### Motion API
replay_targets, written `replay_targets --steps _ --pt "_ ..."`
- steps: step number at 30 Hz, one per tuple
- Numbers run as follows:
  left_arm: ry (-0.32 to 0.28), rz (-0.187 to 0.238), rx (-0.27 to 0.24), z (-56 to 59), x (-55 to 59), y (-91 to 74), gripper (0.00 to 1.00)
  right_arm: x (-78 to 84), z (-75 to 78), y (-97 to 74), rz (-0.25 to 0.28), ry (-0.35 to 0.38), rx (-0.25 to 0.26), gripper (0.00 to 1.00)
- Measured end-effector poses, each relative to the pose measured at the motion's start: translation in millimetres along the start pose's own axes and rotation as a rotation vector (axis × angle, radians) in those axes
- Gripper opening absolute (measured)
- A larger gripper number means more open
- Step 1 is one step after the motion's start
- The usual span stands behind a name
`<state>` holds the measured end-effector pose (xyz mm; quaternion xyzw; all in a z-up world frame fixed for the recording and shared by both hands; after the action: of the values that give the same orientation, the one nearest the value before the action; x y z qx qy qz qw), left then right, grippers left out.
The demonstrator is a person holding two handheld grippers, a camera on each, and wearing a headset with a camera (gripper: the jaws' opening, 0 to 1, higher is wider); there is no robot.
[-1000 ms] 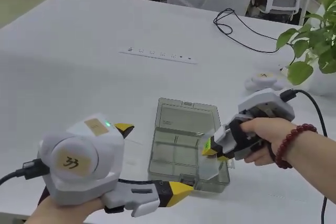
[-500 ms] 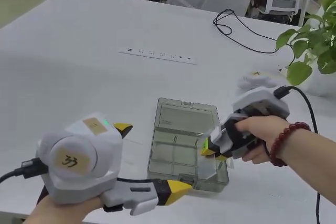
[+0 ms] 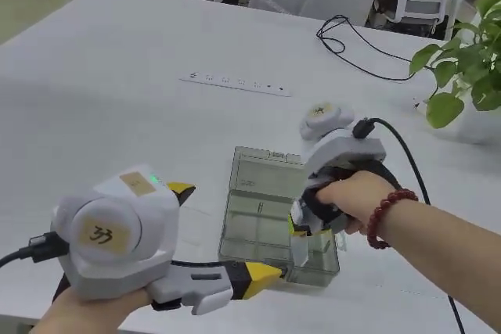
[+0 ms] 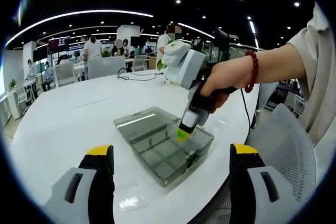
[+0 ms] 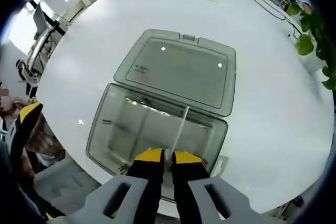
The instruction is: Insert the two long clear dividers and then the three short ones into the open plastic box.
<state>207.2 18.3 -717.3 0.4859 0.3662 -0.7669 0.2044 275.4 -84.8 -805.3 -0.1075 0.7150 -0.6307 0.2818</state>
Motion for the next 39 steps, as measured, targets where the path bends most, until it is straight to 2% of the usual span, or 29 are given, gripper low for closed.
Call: replay_targets --steps 6,14,16,19,23,27,31,33,34,39 --pt "0.002 0.002 -0.005 -0.4 -0.5 -1.8 0.93 2.7 0.4 9.1 -0.002 -0.020 0.016 0.07" --pt "0.004 0.000 -0.020 -2.3 -0.6 -3.1 0.93 2.2 1.7 8.2 0.013 -0.038 0.020 0.08" --pt "0.003 0.002 -0.025 -2.9 -1.7 -3.9 0.92 1.7 1.2 7.8 0.037 -0.061 0.006 0.09" --pt "0.003 0.002 -0.040 -5.1 -2.6 -6.0 0.92 0.4 0.5 6.4 0.074 -0.058 -0.009 0.10" --pt "-0.006 0.000 -0.051 -7.4 -2.1 -8.0 0.92 1.8 -1.8 4.6 0.096 -0.079 -0.022 0.12" --pt "-0.009 -0.004 -0.059 -8.1 -2.3 -9.8 0.92 -0.6 -7.1 0.2 0.148 -0.043 -0.085 0.19" --pt "-0.004 -0.004 -0.065 -7.7 -3.9 -10.9 0.92 -1.4 -9.8 -6.5 0.197 -0.064 -0.109 0.24" --pt "-0.003 -0.005 -0.069 -7.2 -4.5 -11.4 0.92 -3.5 -11.4 -11.1 0.235 -0.092 -0.118 0.29" --pt "-0.002 -0.004 -0.071 -7.2 -4.6 -11.5 0.92 -2.1 -11.8 -13.8 0.236 -0.096 -0.119 0.31" --pt "0.005 -0.004 -0.078 -6.4 -5.4 -13.0 0.92 -3.6 -15.5 -24.1 0.303 -0.113 -0.156 0.34"
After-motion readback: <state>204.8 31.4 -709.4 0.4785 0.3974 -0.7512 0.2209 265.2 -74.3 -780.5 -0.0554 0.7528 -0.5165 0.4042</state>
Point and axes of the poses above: the centre of the closed fingertips' face, and the gripper's own axes: y roughly forward along the fingers, z roughly to its right, x roughly out of its underside, the point moved 2 cm from there along -y, roughly backward along the fingers, and after that the axes turned 12 degrees about -y, right-handed, at the moved point
